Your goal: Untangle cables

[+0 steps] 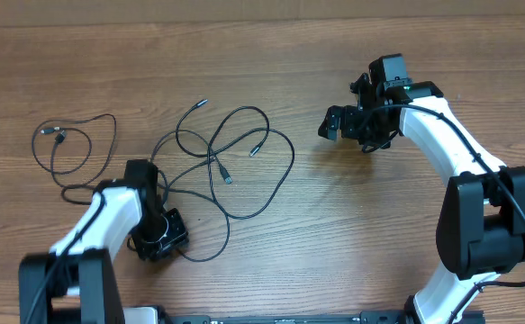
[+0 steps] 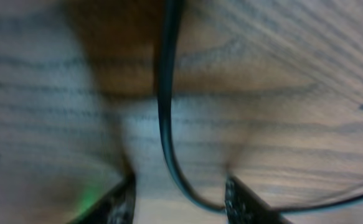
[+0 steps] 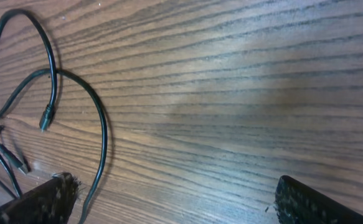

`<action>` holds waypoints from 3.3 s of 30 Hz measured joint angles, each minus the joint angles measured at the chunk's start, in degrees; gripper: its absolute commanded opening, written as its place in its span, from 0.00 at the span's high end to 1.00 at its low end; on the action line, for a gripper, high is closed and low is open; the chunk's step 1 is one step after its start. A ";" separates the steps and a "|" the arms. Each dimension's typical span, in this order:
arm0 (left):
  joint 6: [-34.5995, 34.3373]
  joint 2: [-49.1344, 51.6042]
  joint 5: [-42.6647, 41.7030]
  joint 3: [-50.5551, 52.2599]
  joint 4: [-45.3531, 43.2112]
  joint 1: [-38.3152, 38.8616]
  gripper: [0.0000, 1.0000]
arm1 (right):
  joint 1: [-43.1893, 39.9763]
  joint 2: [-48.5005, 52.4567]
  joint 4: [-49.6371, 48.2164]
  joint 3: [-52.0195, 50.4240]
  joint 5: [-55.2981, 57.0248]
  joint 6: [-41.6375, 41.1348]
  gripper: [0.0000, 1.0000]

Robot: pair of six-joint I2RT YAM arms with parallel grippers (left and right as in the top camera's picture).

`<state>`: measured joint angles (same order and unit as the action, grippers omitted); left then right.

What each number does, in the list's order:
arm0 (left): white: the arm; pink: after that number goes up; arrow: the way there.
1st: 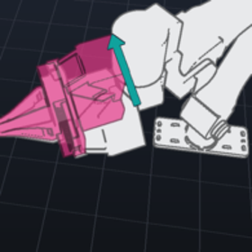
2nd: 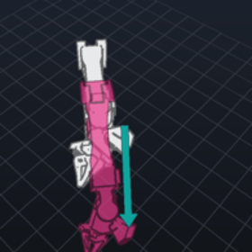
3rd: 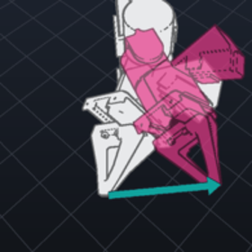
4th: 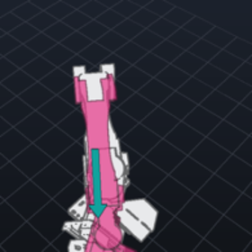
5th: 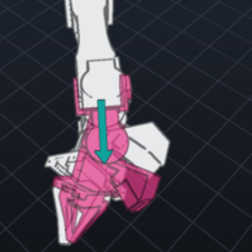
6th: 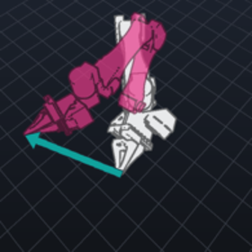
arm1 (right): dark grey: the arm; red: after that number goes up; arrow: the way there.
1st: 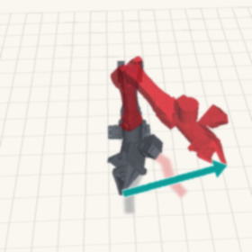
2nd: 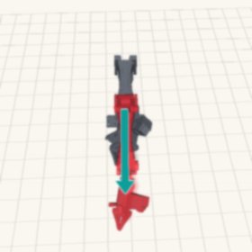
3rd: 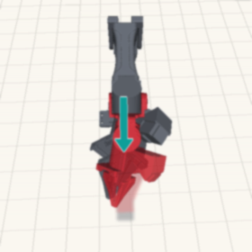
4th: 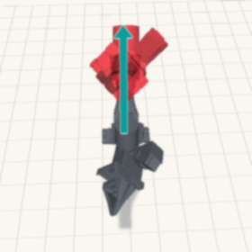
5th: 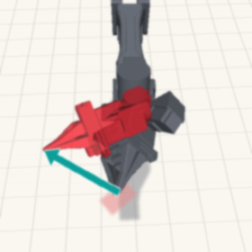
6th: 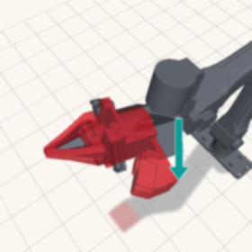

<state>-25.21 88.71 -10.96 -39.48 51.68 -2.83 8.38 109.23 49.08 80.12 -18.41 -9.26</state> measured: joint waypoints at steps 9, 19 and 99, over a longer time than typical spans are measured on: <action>-3.26 -1.51 -2.25 0.20 -4.09 -0.15 0.96 | 0.02 0.00 -0.02 0.00 0.00 0.04 0.00; 1.81 -3.39 8.41 -20.61 0.74 0.17 0.96 | 0.02 0.00 -0.02 0.00 -0.02 0.02 0.00; -11.93 23.21 -0.33 -34.07 -28.17 8.87 0.40 | 0.02 0.00 0.00 0.00 0.00 0.02 0.00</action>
<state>-37.15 111.92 -11.29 -73.56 23.51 6.04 8.40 109.23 49.08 80.12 -18.41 -9.23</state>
